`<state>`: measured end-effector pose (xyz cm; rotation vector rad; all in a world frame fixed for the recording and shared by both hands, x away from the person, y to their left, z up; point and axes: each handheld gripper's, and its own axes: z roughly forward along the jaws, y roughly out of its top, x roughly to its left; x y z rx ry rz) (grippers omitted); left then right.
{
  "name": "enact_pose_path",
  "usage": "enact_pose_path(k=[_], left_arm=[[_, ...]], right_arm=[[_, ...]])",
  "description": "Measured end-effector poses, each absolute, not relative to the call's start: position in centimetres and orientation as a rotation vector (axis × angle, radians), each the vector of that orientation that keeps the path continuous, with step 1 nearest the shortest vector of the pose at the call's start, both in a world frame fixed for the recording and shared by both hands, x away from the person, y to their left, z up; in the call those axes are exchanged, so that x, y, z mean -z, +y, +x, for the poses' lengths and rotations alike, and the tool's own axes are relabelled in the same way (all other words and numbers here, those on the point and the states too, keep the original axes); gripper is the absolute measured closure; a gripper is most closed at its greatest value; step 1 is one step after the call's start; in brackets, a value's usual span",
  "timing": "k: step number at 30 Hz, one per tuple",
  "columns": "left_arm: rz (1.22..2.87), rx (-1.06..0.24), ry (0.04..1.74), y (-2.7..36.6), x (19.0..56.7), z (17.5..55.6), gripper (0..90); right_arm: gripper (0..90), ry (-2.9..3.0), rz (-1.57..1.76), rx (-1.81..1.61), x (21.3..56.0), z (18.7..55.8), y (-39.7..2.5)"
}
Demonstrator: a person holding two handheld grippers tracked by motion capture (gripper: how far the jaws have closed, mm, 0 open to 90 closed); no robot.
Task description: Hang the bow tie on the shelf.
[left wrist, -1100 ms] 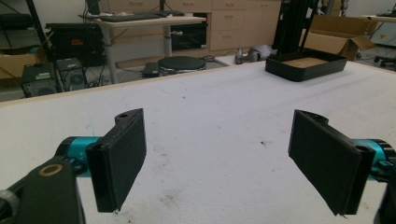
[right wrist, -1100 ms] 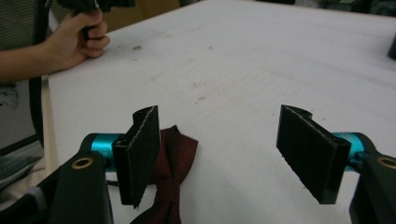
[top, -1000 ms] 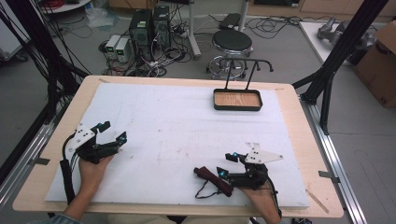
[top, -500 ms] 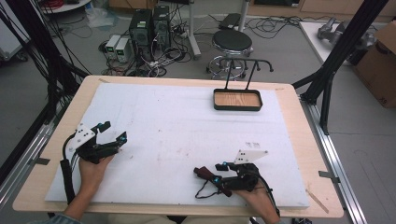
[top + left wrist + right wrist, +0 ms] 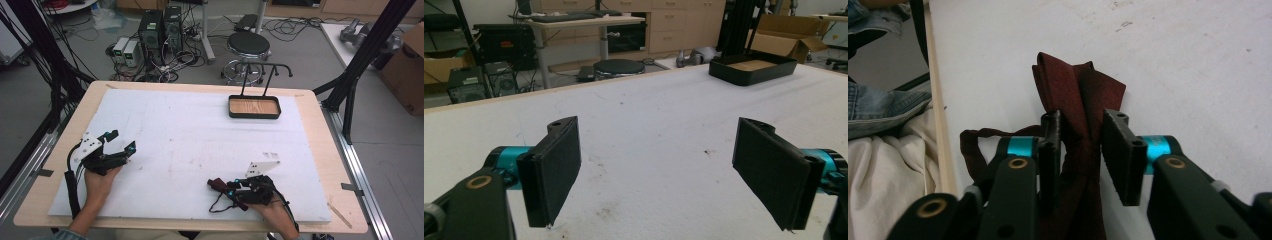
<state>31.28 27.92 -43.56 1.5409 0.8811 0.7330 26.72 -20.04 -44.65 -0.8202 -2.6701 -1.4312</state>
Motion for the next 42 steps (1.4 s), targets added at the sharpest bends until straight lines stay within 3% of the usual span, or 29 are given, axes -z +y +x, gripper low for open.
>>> enact_pose_path(k=[18, 42], left_arm=[[1.543, -0.733, 0.882, 27.9, 43.6, 31.3, 19.8], [1.541, -0.731, 0.882, 27.9, 43.6, 31.3, 19.9]], right_arm=[[76.4, -2.632, -0.942, 1.662, 42.3, 27.2, -21.4], [77.0, -2.568, -1.092, 1.861, 39.1, 31.3, -22.4]])
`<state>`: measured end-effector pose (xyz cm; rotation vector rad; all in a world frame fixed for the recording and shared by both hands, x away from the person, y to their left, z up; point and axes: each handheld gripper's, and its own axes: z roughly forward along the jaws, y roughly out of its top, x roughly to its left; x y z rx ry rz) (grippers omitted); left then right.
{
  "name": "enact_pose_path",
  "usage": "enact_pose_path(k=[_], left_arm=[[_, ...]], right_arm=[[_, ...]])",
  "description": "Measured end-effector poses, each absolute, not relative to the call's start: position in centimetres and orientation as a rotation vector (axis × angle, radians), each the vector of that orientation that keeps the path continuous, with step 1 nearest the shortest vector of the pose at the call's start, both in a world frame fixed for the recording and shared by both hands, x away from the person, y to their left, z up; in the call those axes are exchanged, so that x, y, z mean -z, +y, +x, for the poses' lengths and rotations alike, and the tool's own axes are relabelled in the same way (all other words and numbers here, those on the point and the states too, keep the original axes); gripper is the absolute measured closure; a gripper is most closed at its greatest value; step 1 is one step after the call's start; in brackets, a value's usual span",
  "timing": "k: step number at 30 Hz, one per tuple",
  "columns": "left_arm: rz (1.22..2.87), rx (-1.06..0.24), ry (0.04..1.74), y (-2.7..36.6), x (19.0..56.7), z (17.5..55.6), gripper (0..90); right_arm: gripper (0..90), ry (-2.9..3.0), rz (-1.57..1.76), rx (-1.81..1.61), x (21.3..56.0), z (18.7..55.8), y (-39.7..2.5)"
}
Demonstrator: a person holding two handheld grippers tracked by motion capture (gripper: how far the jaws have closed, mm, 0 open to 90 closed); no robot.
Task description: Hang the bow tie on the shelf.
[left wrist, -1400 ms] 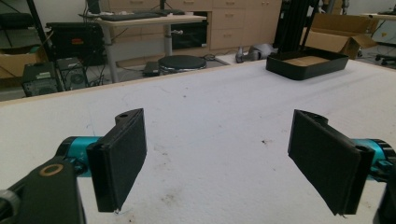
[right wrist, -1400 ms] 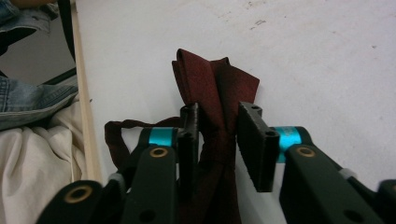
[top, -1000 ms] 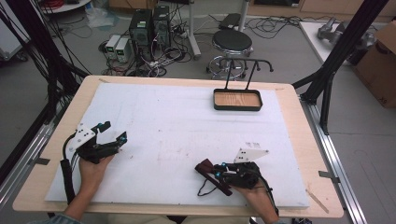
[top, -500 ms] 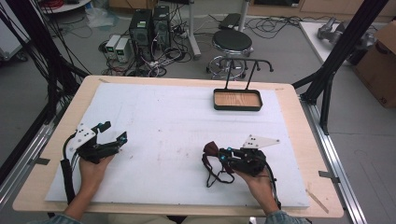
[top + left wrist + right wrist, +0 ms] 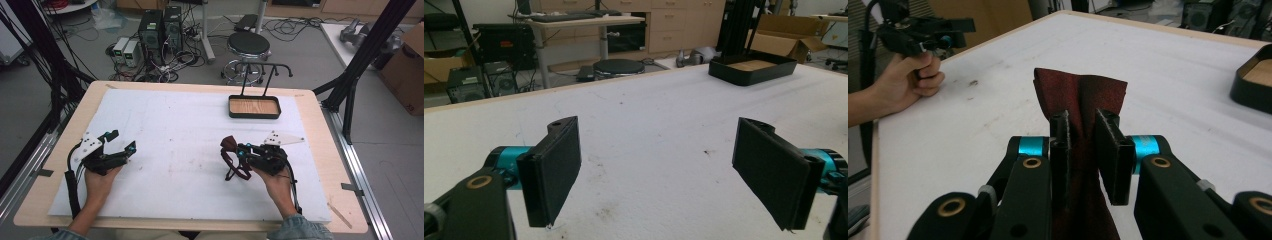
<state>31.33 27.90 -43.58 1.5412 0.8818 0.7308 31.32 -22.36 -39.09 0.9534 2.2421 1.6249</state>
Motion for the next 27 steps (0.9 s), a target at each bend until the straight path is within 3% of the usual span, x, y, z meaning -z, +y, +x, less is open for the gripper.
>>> enact_pose_path(k=[27], left_arm=[[1.537, -0.729, 0.877, 27.8, 43.6, 31.4, 20.0]], right_arm=[[76.9, 2.104, 0.962, -1.588, 34.2, 38.0, -21.4]])
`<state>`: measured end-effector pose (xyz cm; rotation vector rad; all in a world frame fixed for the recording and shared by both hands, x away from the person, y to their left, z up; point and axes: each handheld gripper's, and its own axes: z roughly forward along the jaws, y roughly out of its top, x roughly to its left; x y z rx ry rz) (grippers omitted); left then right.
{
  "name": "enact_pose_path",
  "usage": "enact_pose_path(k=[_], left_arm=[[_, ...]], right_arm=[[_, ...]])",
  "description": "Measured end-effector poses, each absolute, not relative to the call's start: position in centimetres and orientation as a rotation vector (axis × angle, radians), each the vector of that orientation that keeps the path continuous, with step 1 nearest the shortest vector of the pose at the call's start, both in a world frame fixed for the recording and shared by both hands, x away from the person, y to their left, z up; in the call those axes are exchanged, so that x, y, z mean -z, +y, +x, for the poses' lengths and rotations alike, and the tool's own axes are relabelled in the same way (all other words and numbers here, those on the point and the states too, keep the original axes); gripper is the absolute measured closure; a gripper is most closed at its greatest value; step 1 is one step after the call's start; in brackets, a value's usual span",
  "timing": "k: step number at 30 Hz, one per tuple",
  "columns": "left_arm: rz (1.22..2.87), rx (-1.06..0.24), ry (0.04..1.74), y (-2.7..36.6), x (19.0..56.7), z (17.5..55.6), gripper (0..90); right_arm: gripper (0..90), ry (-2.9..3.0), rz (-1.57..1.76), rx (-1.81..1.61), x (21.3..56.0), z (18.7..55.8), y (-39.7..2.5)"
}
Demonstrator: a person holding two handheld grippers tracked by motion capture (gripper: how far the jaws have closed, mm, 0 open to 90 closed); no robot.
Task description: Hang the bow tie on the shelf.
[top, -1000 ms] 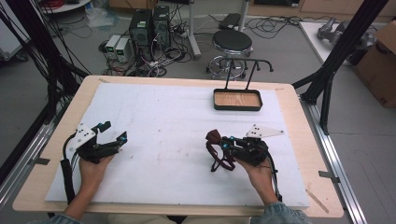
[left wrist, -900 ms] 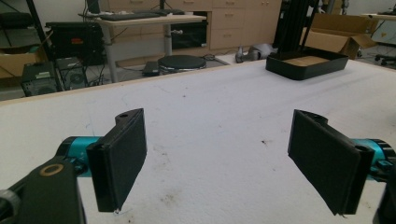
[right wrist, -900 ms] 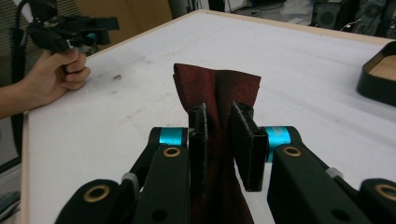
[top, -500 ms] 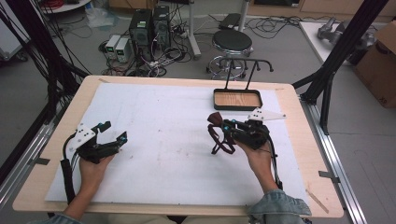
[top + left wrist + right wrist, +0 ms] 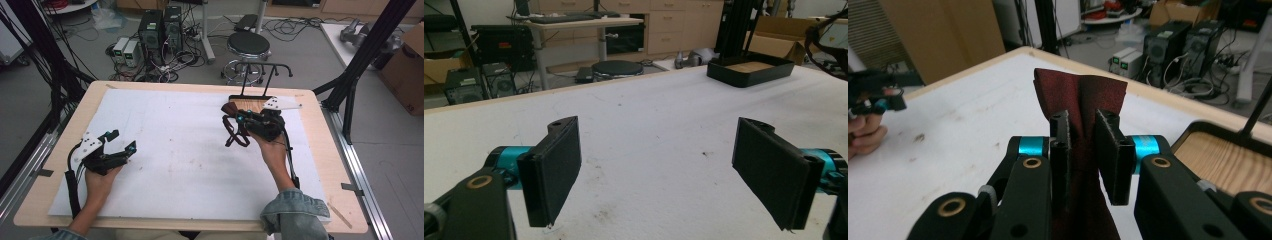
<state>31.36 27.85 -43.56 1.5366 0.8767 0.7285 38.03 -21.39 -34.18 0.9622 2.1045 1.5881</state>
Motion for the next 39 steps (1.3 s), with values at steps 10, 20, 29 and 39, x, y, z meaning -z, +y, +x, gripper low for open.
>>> enact_pose_path(k=[10, 20, 29, 39], left_arm=[[1.54, -0.719, 0.874, 27.8, 43.6, 31.4, 20.0], [1.537, -0.717, 0.871, 27.8, 43.5, 31.4, 19.9], [1.536, -0.715, 0.87, 27.8, 43.5, 31.5, 20.0], [1.536, -0.714, 0.87, 27.8, 43.5, 31.5, 19.9]], right_arm=[[76.9, 2.045, 0.979, -1.567, 32.5, 40.6, -21.1], [76.9, 1.968, 1.014, -1.573, 31.8, 42.8, -20.8], [76.9, 1.927, 1.042, -1.559, 31.0, 44.7, -20.5], [76.9, 1.882, 1.055, -1.542, 30.5, 46.3, -19.6]])
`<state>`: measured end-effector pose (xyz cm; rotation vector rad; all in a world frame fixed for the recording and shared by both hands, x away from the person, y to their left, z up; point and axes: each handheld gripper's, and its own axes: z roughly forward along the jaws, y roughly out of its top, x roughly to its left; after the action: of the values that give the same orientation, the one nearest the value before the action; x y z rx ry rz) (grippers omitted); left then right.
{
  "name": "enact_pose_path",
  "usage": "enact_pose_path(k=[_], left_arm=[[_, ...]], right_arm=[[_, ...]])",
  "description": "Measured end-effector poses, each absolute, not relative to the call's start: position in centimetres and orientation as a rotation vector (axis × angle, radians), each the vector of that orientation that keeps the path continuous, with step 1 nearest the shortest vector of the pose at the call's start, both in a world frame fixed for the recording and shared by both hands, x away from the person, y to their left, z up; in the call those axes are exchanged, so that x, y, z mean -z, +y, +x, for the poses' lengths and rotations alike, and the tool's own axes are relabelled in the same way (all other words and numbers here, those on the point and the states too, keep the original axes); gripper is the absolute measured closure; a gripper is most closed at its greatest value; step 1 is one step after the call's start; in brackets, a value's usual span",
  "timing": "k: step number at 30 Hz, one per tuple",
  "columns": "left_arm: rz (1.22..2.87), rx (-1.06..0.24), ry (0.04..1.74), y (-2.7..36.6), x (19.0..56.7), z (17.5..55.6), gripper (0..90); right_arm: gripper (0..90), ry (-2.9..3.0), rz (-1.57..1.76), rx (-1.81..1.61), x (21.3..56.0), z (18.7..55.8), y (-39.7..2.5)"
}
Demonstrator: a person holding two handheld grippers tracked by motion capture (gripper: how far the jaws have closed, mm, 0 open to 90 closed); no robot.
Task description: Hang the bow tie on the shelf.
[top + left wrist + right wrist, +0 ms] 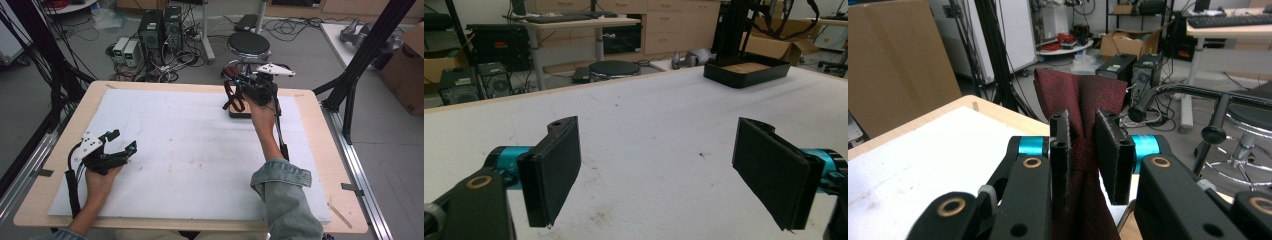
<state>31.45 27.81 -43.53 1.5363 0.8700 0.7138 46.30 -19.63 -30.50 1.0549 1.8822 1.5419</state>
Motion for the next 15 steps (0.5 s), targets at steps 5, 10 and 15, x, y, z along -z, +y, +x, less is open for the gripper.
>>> enact_pose_path(k=[5, 10, 15], left_arm=[[1.536, -0.712, 0.87, 27.8, 43.5, 31.5, 19.9], [1.536, -0.707, 0.87, 27.8, 43.5, 31.5, 19.7], [1.534, -0.706, 0.868, 27.8, 43.5, 31.5, 19.7]], right_arm=[[76.9, 1.855, 1.084, -1.573, 30.3, 47.2, -19.9], [76.9, 1.814, 1.093, -1.593, 30.1, 47.9, -20.0], [76.9, 1.79, 1.121, -1.596, 30.5, 48.4, -20.1]])
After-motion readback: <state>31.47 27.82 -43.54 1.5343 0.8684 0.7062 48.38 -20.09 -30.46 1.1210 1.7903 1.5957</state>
